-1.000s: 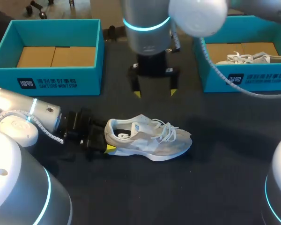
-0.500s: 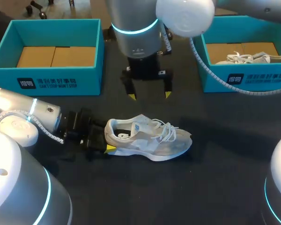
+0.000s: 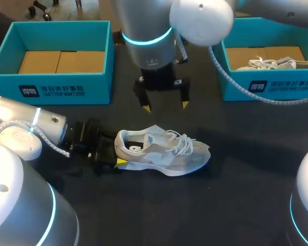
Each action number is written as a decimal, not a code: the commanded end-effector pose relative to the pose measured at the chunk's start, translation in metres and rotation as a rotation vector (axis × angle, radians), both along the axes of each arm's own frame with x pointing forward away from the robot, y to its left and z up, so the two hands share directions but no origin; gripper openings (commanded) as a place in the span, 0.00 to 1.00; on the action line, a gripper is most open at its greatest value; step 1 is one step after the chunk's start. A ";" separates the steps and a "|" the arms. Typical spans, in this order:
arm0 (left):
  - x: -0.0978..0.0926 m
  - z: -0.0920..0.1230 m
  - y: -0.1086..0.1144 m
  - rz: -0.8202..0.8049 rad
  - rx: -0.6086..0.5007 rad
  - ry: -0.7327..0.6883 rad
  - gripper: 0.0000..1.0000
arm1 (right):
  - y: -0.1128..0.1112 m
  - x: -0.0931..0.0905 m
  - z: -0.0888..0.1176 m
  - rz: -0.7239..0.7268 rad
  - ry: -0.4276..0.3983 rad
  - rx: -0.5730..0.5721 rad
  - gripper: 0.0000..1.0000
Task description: Take the shoe out of the shoebox, open the shoe tongue, remove and reinsert the insole, then place the shoe into the shoebox
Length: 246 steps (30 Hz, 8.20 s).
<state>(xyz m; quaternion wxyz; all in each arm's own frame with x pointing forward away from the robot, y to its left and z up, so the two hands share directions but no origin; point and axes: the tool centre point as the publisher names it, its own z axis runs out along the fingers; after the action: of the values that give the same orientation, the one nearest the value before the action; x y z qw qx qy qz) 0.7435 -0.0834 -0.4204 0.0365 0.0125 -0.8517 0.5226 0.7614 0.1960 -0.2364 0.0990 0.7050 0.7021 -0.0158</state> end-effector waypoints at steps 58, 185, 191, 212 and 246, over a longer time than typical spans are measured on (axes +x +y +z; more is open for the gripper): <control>0.000 0.000 0.001 -0.001 0.002 0.001 0.00 | 0.042 -0.030 -0.122 -0.120 0.073 -0.155 1.00; 0.000 0.000 0.001 -0.001 0.002 0.001 0.00 | -0.092 -0.032 -0.092 -0.428 -0.093 -0.160 0.98; 0.000 0.000 0.001 -0.001 0.002 0.001 0.00 | -0.083 -0.025 -0.075 -0.387 -0.121 -0.172 0.99; 0.000 0.000 0.001 -0.001 0.002 0.001 0.00 | -0.039 0.007 -0.019 -0.098 -0.196 -0.147 0.35; 0.000 0.000 0.001 -0.001 0.002 0.001 0.00 | 0.071 -0.031 -0.012 0.799 -0.037 -0.029 0.00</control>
<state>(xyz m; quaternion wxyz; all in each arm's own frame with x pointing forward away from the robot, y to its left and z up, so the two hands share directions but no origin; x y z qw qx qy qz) 0.7435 -0.0832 -0.4201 0.0364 0.0125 -0.8517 0.5226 0.7292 0.2602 -0.2418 0.1299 0.4007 0.9064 0.0303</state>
